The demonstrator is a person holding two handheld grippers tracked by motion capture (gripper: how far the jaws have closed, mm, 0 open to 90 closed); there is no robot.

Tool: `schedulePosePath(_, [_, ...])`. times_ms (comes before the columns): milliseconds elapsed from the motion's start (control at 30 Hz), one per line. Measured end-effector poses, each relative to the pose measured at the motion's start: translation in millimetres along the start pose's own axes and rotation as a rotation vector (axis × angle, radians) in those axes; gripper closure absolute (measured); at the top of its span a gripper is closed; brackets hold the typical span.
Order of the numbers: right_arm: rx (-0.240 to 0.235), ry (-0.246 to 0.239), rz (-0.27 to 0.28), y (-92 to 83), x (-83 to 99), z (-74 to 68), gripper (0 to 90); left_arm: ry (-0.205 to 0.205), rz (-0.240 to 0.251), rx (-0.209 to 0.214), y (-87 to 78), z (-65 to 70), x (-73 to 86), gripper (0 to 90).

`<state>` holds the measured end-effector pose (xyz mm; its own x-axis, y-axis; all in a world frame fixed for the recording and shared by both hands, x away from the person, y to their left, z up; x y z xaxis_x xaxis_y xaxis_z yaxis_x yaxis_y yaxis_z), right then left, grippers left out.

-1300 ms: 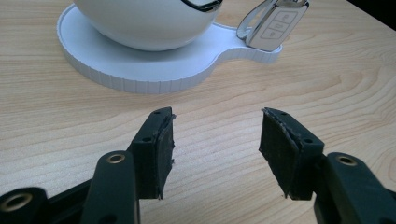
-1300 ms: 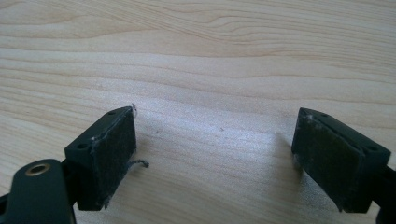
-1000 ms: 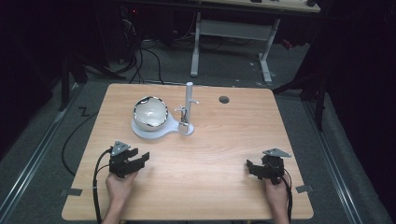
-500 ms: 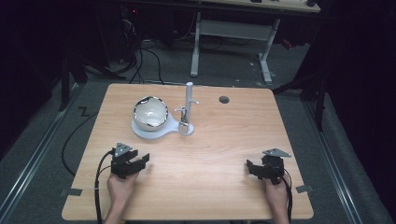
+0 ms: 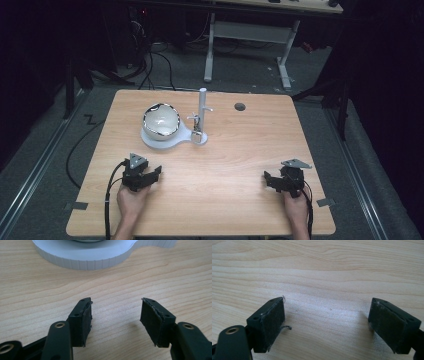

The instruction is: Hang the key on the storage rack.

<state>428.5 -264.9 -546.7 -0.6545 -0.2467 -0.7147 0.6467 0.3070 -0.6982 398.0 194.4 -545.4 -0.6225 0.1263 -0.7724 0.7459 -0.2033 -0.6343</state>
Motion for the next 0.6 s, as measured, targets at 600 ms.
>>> schedulePosePath(600, [0.000, 0.003, -0.001, -0.1, 0.2, -0.2, 14.0, 0.066, -0.030, -0.047, 2.4, 8.7, 1.6, 30.6])
Point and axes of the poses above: each handheld gripper's, and its own axes: y roughly forward along the jaws, x roughly out of its underside, z roughly to its right, the point moved 6 cm from there along y, roughly forward along the jaws, and after that the axes turned 5 degrees about -x, right-handed, at the moved point
